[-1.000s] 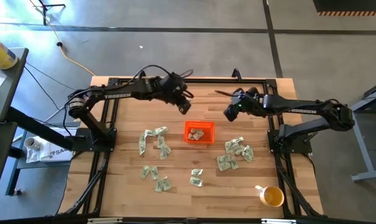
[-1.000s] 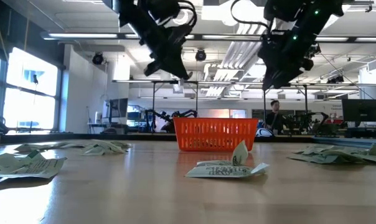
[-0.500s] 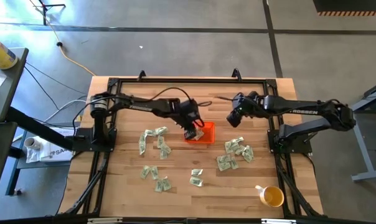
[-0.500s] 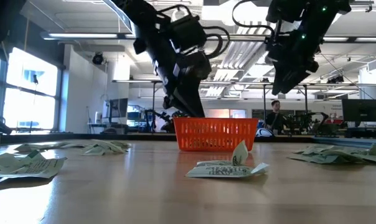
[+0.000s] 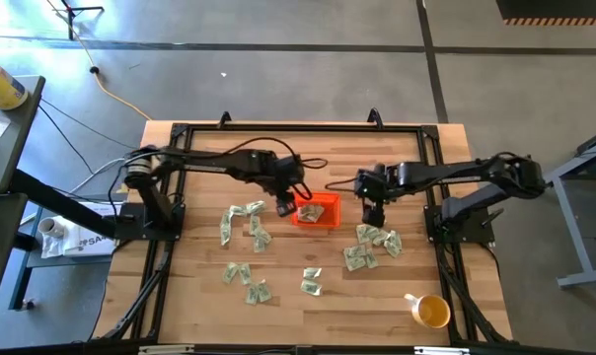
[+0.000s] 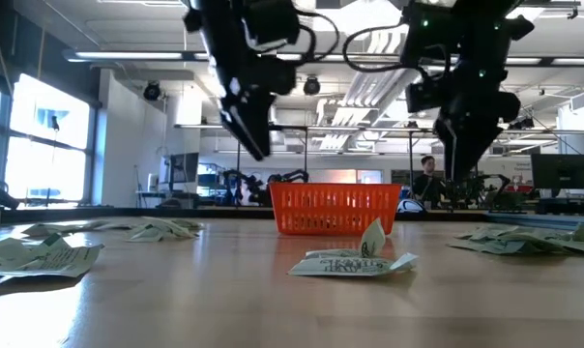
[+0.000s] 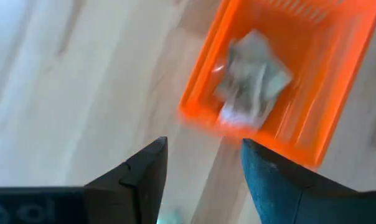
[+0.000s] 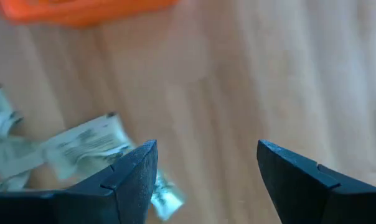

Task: Pick and place Stevia / Truvia into bins
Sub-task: Put the light green stevia packet into the orange basket

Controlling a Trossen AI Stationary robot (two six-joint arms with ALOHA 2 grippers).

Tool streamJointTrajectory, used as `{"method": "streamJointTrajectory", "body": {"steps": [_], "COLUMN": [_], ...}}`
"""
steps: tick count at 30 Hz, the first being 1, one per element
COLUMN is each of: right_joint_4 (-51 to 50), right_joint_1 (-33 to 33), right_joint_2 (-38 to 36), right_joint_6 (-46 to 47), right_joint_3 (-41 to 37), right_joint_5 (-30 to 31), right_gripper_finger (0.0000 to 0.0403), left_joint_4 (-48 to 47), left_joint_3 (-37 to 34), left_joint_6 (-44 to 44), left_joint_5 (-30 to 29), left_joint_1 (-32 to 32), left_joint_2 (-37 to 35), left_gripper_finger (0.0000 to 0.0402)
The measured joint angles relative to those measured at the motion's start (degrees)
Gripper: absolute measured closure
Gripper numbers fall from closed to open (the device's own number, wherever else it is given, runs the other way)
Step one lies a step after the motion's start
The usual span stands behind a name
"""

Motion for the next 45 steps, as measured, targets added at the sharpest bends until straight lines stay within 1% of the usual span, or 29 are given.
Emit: {"method": "streamJointTrajectory", "body": {"steps": [4, 11, 13, 17, 21, 25, 29, 33, 39, 43, 45], "right_joint_4": [1.65, 3.17, 3.88, 4.64, 6.06, 8.07, 8.15, 8.13, 7.8, 7.6, 7.42], "right_joint_1": [3.52, 11.19, 12.62, 13.59, 13.54, 13.27, 12.06, 10.69, 9.42, 9.35, 9.35], "right_joint_2": [2.24, 5.92, 7.33, 10.71, 13.76, 16.04, 16.34, 16.01, 15.47, 12.17, 9.82], "right_joint_6": [-3.21, -12.22, -14.56, -15.3, -15.42, -17.9, -15.69, -12.82, -9.13, -6.56, -4.59], "right_joint_3": [0.0, -0.04, -0.04, -0.04, -0.07, -0.03, 0.0, 0.0, -0.02, -0.09, -0.09], "right_joint_5": [-3.33, -3.47, -4.06, -5.91, -6.17, -7.39, -9.04, -9.19, -9.18, -9.0, -7.97], "right_gripper_finger": [0.0139, 0.0139, 0.0139, 0.0139, 0.0139, 0.0139, 0.0147, 0.0175, 0.025, 0.0299, 0.0319], "left_joint_4": [-4.66, -4.82, -3.98, -3.12, -3.47, -3.77, -3.95, -3.92, -3.86, -3.81, -3.77], "left_joint_3": [-3.75, -16.6, -19.91, -24.55, -26.13, -26.23, -26.23, -26.23, -26.23, -26.23, -26.23], "left_joint_6": [-2.72, -13.81, -16.45, -20.27, -22.8, -23.03, -23.26, -23.69, -24.1, -24.45, -24.45], "left_joint_5": [-2.12, -4.28, -4.37, -4.54, -4.57, -5.13, -5.1, -5.05, -4.93, -4.3, -4.28], "left_joint_1": [0.0, -0.02, -0.02, -0.02, -0.02, -0.02, -0.02, -0.04, -0.04, -0.04, -0.04], "left_joint_2": [-5.0, -14.07, -16.32, -19.98, -22.23, -22.9, -23.08, -23.08, -23.08, -23.08, -23.08], "left_gripper_finger": [0.0171, 0.0187, 0.019, 0.0192, 0.0193, 0.0197, 0.0197, 0.0199, 0.0204, 0.0204, 0.0204]}}
